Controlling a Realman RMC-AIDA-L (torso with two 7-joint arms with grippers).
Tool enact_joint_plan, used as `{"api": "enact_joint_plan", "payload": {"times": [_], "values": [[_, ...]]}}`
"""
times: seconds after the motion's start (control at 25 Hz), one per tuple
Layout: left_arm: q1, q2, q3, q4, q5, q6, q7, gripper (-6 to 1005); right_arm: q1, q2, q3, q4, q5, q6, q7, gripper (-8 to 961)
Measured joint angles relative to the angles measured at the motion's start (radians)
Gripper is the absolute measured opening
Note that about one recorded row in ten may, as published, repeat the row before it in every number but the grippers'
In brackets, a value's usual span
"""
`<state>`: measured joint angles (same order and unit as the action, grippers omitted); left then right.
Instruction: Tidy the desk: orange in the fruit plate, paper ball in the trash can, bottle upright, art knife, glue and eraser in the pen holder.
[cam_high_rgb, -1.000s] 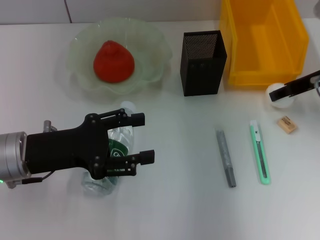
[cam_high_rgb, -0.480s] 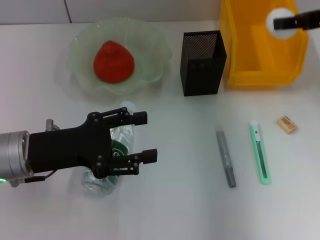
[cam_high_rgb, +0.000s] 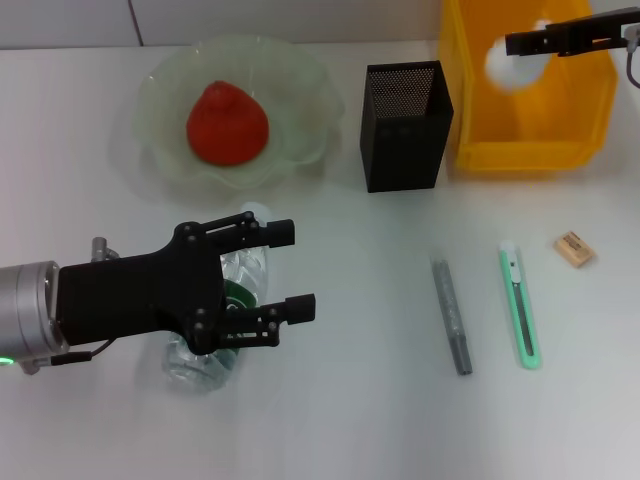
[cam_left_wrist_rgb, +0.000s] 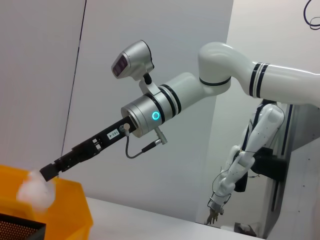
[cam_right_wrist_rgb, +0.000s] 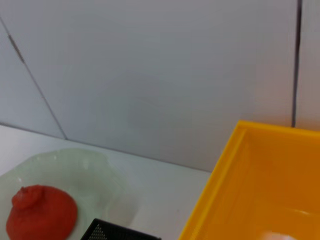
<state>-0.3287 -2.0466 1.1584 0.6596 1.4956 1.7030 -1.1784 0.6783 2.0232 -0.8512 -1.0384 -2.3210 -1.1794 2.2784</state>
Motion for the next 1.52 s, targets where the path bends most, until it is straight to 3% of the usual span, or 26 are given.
{"api": "enact_joint_plan", "payload": {"times": [0.12,0.48,0.6,0.68,0.72,0.76,0.88,1.08,1.12,1.32,1.36,1.4,1.52], "values": [[0.003,0.0,-0.002,0.0,0.0,0.001,0.0,814,-0.01,0.003,-0.001,-0.012,0.002,-0.001,-0.002,671],[0.001,0.0,-0.002,0.0,0.0,0.004,0.0,814,-0.093,0.016,0.003,-0.136,0.081,-0.083,-0.009,754],[0.0,0.0,-0.002,0.0,0.0,0.008,0.0,814,-0.149,0.014,0.004,-0.235,0.185,-0.189,-0.022,773],[0.0,0.001,-0.002,0.0,0.0,0.008,0.0,814,-0.213,0.004,0.016,-0.33,0.315,-0.337,-0.061,773],[0.0,0.001,-0.002,0.0,0.0,0.008,0.0,814,-0.213,0.004,0.016,-0.33,0.315,-0.337,-0.061,773],[0.001,0.002,-0.002,0.0,0.0,0.007,0.0,814,-0.252,0.004,0.039,-0.364,0.389,-0.434,-0.115,773],[0.003,0.002,-0.009,0.0,0.0,-0.009,-0.013,815,-0.287,0.009,0.071,-0.364,0.462,-0.543,-0.192,773],[0.0,0.005,-0.028,0.006,0.0,-0.023,-0.087,815,-0.333,0.013,0.107,-0.174,0.492,-0.722,-0.444,773],[-0.007,0.009,-0.039,0.038,0.0,-0.025,-0.203,815,-0.338,0.01,0.107,-0.091,0.482,-0.737,-0.518,773],[-0.015,0.012,-0.04,0.087,0.008,-0.028,-0.308,814,-0.336,-0.021,0.108,0.237,0.455,-0.692,-0.752,773],[-0.021,0.013,-0.04,0.135,0.031,-0.031,-0.385,814,-0.334,-0.025,0.107,0.278,0.454,-0.667,-0.779,773],[-0.053,0.004,-0.04,0.318,0.13,-0.036,-0.651,815,-0.333,-0.028,0.105,0.308,0.454,-0.647,-0.798,773],[-0.076,-0.003,-0.04,0.393,0.182,-0.041,-0.774,815,-0.333,-0.024,0.102,0.347,0.441,-0.603,-0.858,773]]}}
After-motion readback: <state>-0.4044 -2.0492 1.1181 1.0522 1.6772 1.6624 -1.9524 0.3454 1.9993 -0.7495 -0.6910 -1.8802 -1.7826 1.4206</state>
